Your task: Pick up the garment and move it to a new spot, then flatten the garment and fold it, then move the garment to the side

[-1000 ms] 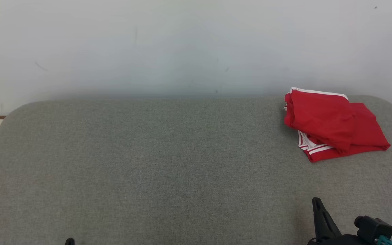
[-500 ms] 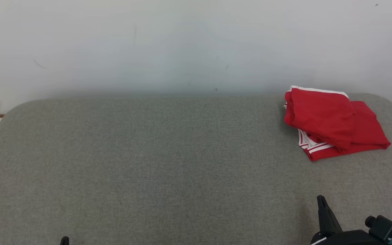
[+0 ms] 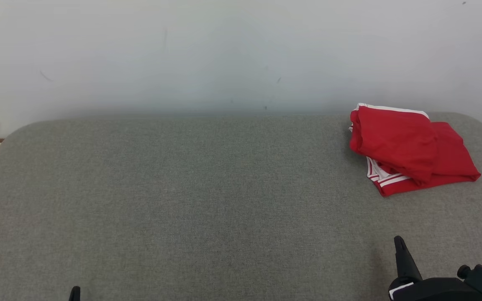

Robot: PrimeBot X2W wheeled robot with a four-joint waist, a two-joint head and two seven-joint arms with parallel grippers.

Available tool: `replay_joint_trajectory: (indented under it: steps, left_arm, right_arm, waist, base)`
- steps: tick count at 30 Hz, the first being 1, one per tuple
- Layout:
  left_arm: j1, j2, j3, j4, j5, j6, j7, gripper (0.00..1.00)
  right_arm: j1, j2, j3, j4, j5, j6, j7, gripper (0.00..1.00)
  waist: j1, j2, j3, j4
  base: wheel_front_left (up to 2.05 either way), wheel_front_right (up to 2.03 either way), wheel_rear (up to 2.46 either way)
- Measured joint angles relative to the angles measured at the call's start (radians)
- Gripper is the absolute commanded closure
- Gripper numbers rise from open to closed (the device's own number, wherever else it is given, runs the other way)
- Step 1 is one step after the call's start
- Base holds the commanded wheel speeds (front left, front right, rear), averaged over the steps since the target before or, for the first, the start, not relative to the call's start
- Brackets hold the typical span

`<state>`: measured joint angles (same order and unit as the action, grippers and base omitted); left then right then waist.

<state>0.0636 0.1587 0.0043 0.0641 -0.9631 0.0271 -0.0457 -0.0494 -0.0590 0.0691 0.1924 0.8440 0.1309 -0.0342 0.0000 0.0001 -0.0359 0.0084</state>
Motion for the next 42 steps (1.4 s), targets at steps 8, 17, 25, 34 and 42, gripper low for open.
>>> replay_joint_trajectory:
  steps: [8, 17, 25, 34, 42]
  left_arm:
    - [-0.014, -0.013, 0.027, 0.018, -0.083, -0.018, 0.026, 1.0]
    - [-0.03, -0.028, 0.055, 0.036, -0.174, -0.042, 0.053, 1.0]
    - [-0.045, -0.04, 0.079, 0.052, -0.247, -0.061, 0.073, 1.0]
    - [-0.058, -0.053, 0.104, 0.068, -0.32, -0.078, 0.099, 1.0]
    - [-0.069, -0.064, 0.124, 0.082, -0.383, -0.095, 0.117, 1.0]
  right_arm:
    - [-0.009, 0.001, -0.01, 0.013, 0.101, 0.0, 0.014, 1.0]
    - [-0.024, 0.002, -0.021, 0.024, 0.208, 0.0, 0.027, 1.0]
    - [-0.034, 0.002, -0.031, 0.035, 0.292, 0.0, 0.042, 1.0]
    - [-0.045, 0.003, -0.04, 0.045, 0.386, 0.0, 0.052, 1.0]
    - [-0.055, 0.004, -0.047, 0.053, 0.46, 0.0, 0.062, 1.0]
  waist:
    - [0.0001, 0.0, 0.004, -0.001]
    - [0.0, -0.0001, 0.009, -0.002]
    - [0.0, -0.0001, 0.014, -0.002]
    - [0.0, -0.0001, 0.019, -0.003]
    - [0.0001, -0.0001, 0.023, -0.004]
  base:
    - [0.0, 0.0, 0.0]
    - [0.0, 0.0, 0.0]
    - [0.0, 0.0, 0.0]
    - [0.0, 0.0, 0.0]
    - [0.0, 0.0, 0.0]
